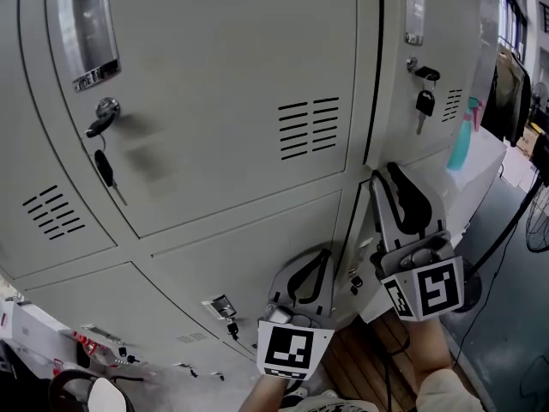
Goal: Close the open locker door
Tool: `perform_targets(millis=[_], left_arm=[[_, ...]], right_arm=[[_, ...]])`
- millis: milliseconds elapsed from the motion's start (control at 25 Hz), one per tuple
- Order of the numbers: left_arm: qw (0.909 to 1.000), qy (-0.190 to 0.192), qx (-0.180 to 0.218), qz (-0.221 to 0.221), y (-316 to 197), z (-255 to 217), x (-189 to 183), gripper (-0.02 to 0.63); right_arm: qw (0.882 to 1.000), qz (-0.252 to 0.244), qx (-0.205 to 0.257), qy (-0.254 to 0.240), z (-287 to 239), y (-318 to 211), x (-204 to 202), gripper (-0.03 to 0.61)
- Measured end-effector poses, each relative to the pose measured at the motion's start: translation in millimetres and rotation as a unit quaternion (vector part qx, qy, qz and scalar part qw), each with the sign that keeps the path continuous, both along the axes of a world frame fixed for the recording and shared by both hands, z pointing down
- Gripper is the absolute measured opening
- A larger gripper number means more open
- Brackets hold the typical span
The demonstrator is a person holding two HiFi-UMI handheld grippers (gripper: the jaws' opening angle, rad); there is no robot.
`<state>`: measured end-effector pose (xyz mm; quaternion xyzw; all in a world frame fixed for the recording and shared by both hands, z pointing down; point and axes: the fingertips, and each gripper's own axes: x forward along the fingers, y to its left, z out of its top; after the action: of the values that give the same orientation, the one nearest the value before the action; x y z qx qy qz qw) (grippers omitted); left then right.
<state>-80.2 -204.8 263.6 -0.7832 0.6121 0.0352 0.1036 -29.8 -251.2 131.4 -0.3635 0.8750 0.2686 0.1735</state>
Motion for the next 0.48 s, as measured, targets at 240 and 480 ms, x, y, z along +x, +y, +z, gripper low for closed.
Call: perform_targets(millis=[240, 480], left_arm=[[1.0000, -0.001, -0.001, -0.005, -0.9, 0.4, -3.9, 0.008], [1.0000, 0.002, -0.002, -0.008, -2.4, 3.1, -6.4, 0.008]], right_arm=[[1.000, -0.003, -0.006, 0.001, 0.1, -4.4, -4.5, 0.080], [1.000, -0.009, -0.013, -0.002, 0.0, -6.7, -8.6, 0.074]])
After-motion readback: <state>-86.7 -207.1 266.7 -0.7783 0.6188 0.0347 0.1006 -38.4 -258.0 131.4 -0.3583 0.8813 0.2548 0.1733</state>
